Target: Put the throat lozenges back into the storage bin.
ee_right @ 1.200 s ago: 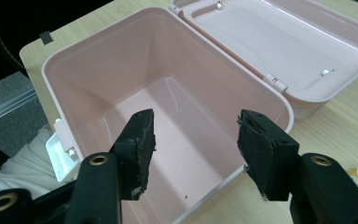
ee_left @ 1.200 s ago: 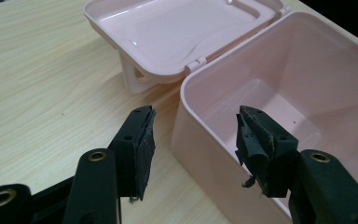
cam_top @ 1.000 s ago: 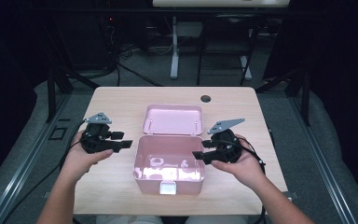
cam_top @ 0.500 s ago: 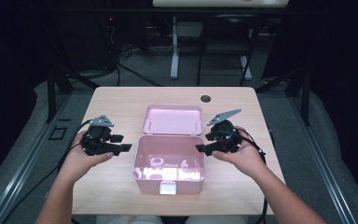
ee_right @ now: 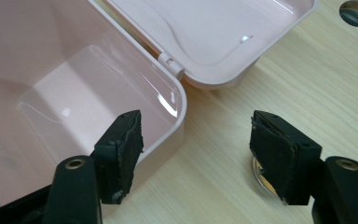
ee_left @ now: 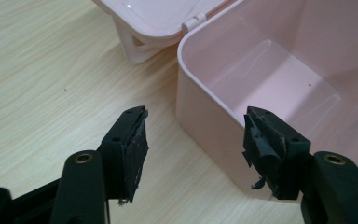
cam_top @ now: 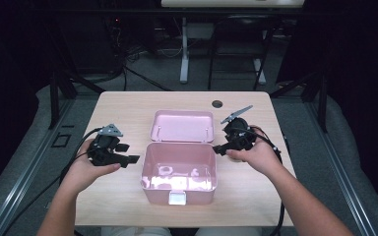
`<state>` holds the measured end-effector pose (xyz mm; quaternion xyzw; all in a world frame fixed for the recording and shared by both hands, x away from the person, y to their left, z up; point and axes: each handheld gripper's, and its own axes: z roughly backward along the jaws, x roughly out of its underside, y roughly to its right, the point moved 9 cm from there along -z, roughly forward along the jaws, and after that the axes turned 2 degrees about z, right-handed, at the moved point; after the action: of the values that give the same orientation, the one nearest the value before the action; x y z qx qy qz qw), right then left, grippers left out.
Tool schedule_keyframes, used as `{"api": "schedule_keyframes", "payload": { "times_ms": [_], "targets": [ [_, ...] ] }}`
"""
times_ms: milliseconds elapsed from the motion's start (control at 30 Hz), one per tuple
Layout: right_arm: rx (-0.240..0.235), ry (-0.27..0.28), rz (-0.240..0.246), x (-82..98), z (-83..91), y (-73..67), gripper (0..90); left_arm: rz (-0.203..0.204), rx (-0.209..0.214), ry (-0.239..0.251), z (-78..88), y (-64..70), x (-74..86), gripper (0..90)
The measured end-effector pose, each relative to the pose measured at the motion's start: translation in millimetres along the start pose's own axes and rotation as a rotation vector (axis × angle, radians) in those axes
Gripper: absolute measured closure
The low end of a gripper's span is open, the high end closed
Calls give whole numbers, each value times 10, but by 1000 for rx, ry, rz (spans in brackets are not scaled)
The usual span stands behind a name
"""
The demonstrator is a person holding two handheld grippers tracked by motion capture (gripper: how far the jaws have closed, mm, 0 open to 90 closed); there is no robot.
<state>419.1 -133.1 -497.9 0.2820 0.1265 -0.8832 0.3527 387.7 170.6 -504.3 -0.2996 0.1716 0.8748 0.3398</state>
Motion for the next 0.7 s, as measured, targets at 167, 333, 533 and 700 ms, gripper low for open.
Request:
{"api": "schedule_keyframes", "payload": {
  "times_ms": [167, 333, 533, 700],
  "targets": [
    [14, -25, -1, -17, -34, 63, 303, 0, 1, -29, -26, -9, 29, 386],
    [21, -74, -6, 15, -85, 133, 272, -10, 18, -48, -59, 17, 47, 373],
    [39, -122, -21, 47, -136, 245, 255, -3, 21, -38, -35, 3, 44, 368],
    [58, -161, -53, 67, -187, 367, 248, -2, 28, -34, -22, 4, 41, 368]
  ]
}}
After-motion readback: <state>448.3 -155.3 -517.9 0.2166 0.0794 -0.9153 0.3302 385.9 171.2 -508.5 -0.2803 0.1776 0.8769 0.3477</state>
